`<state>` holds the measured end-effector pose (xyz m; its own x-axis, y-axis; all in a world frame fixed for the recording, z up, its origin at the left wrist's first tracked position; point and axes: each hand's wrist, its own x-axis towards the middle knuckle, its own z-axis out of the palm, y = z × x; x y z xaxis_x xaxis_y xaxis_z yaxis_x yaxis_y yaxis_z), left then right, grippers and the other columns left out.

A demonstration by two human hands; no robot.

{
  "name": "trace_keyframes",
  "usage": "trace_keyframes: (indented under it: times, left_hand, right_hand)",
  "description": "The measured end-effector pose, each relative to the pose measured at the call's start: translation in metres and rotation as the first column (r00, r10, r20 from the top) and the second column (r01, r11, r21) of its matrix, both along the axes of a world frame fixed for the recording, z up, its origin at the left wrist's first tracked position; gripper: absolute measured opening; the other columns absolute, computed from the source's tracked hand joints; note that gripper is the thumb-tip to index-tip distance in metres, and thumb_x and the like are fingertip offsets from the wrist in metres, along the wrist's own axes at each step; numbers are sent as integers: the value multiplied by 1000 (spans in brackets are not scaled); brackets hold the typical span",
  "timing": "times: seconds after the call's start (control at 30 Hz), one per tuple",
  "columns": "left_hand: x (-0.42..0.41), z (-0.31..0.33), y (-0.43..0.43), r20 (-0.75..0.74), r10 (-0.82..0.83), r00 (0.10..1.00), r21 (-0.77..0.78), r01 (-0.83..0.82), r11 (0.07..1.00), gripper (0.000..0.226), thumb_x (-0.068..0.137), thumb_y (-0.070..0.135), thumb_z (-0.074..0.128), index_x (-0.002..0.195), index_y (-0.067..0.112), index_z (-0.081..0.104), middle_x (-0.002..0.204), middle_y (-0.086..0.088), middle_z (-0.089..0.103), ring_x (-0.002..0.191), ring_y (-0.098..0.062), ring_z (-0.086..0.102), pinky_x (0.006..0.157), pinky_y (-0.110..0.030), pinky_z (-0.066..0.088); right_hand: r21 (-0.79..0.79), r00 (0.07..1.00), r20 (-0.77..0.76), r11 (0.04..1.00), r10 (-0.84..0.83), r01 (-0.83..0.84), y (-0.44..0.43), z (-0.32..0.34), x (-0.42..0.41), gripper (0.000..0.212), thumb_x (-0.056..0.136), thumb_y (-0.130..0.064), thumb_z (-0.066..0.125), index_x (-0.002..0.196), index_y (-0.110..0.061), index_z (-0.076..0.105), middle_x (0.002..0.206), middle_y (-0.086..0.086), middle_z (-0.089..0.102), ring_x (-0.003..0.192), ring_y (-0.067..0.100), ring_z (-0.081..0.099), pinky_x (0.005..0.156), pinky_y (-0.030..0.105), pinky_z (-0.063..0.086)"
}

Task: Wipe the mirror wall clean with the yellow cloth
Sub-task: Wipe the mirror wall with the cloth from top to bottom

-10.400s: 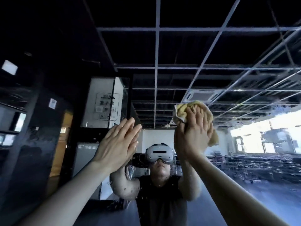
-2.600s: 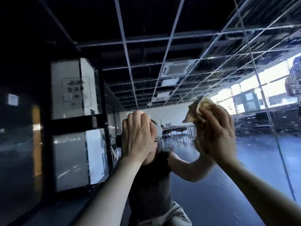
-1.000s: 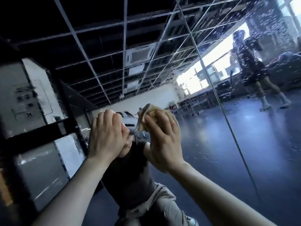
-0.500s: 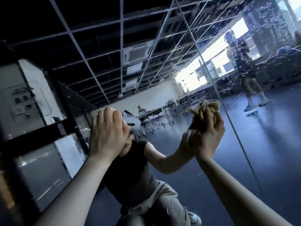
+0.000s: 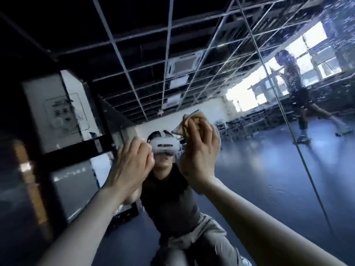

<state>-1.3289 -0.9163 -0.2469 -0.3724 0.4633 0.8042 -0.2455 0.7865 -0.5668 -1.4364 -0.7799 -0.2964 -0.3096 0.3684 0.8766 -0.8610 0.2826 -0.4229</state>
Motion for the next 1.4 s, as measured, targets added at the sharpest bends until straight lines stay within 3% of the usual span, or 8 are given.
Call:
trace_keyframes:
  times: [0.23, 0.3, 0.4, 0.57, 0.7, 0.93, 1.2, 1.4]
  left_hand:
    - [49, -38, -48, -69, 30, 997, 68, -25, 997, 27, 92, 27, 34, 78, 11, 51, 87, -4, 44, 77, -23, 40, 68, -35, 31]
    - [63, -50, -60, -40, 48, 998, 19, -47, 999, 31, 95, 28, 30, 77, 12, 50, 86, -4, 45, 76, -23, 41, 67, -34, 30]
    - [89, -55, -84, -14, 124, 992, 43, -123, 991, 17, 84, 23, 38, 78, 13, 50, 85, -5, 49, 77, -22, 41, 68, -33, 30]
    - [118, -53, -111, -29, 175, 984, 227, -164, 960, 22, 81, 26, 38, 71, 13, 52, 84, -5, 52, 78, -19, 40, 70, -33, 31]
    - [123, -63, -118, -65, 199, 978, 307, -170, 936, 22, 81, 26, 38, 72, 12, 52, 86, -6, 51, 80, -19, 39, 71, -31, 30]
    - [149, -103, -125, 3, 234, 972, 293, -225, 929, 25, 88, 25, 35, 75, 11, 51, 86, -4, 50, 77, -22, 46, 69, -31, 29]
    - [193, -91, -153, -97, 299, 949, 525, -206, 826, 28, 88, 27, 32, 74, 11, 50, 91, -9, 54, 81, -26, 52, 68, -39, 47]
    - [209, -133, -176, -148, 277, 950, 582, -143, 801, 23, 86, 25, 35, 74, 11, 49, 89, -10, 52, 77, -29, 53, 66, -40, 47]
  right_hand:
    - [502, 876, -476, 842, 77, 198, -69, -79, 36, 67, 76, -26, 69, 137, -32, 40, 143, -3, 34, 130, 28, 34, 116, 39, 13]
    - [578, 808, -574, 764, 131, 287, -62, -75, 35, 60, 79, -33, 55, 136, -32, 39, 141, -4, 35, 127, 27, 35, 116, 34, 7]
    - [561, 838, -530, 796, 134, 227, -55, -34, 33, 60, 75, -38, 44, 134, -30, 49, 139, 0, 39, 123, 29, 37, 110, 39, 18]
    - [299, 972, -234, 951, -6, 78, -92, 20, 60, 74, 63, -18, 80, 131, -29, 54, 137, 6, 49, 126, 28, 31, 113, 32, 9]
    - [420, 882, -468, 893, 64, 158, -120, -15, 85, 70, 62, -11, 81, 127, -25, 59, 134, 4, 52, 125, 29, 34, 114, 31, 3]
    - [671, 667, -685, 613, 294, 418, -128, -61, 85, 48, 84, -22, 41, 130, -26, 56, 128, 0, 58, 121, 28, 39, 110, 37, 16]
    - [630, 819, -552, 722, 156, 287, -183, 27, 132, 67, 65, -11, 69, 129, -26, 58, 131, 9, 55, 123, 36, 40, 110, 38, 14]
    - [663, 674, -672, 654, 305, 365, -191, -42, 138, 50, 81, -20, 41, 129, -26, 56, 129, 3, 53, 121, 31, 38, 110, 37, 16]
